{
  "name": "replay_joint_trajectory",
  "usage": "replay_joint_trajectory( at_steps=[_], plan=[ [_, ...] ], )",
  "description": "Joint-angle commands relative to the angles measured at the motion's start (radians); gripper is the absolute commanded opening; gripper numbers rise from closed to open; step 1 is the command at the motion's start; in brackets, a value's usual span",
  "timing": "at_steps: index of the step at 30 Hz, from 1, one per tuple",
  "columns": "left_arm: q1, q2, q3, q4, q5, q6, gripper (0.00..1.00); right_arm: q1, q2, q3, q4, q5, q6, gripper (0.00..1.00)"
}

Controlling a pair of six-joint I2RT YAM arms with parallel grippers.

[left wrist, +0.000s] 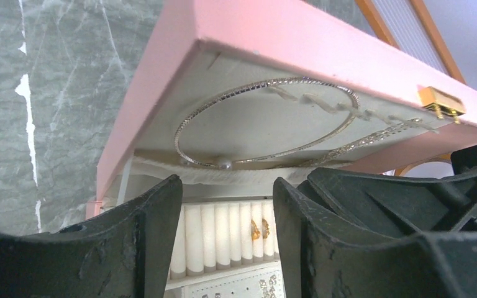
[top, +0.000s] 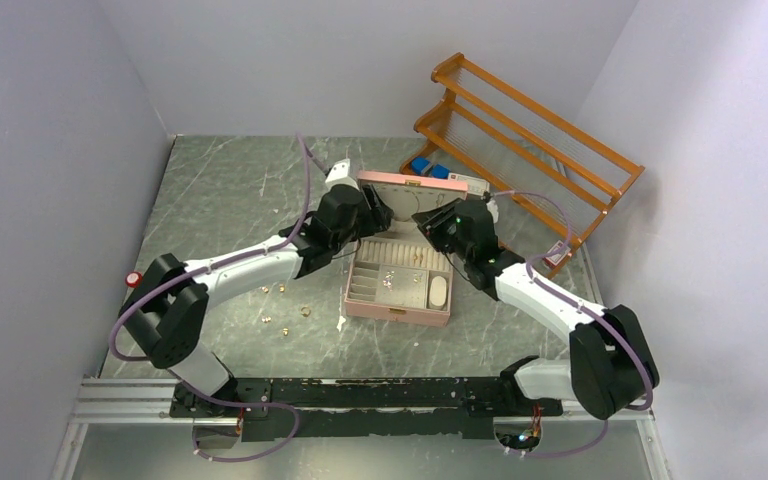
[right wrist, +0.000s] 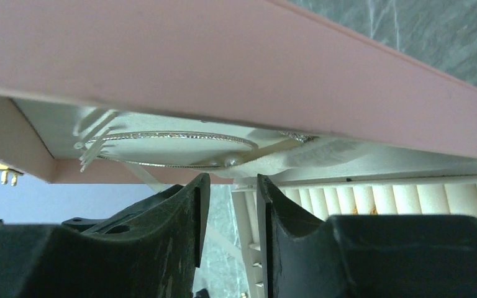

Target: Organize the mixed jewelry

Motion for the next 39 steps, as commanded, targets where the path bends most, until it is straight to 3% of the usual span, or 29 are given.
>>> replay_joint_trajectory(
  at_steps=[1,6,21,39],
  plan=[
    [0.014,-0.070,-0.018,0.048,-0.036,0.006,0.62,-0.003,-0.033,0.025,0.042,0.051,-0.104,0.38],
    [0.024,-0.070,-0.009,0.053,-0.067,0.002,0.64,-0.002,-0.014,0.041,0.082,0.026,-0.136,0.38],
    [0.049,-0.016,0.002,0.134,-0.084,-0.027,0.43,-0.003,-0.005,0.038,0.118,-0.013,-0.134,0.28],
    [0.058,0.045,0.009,0.094,-0.121,-0.017,0.35,-0.005,-0.008,0.035,0.112,-0.022,-0.133,0.25]
  ],
)
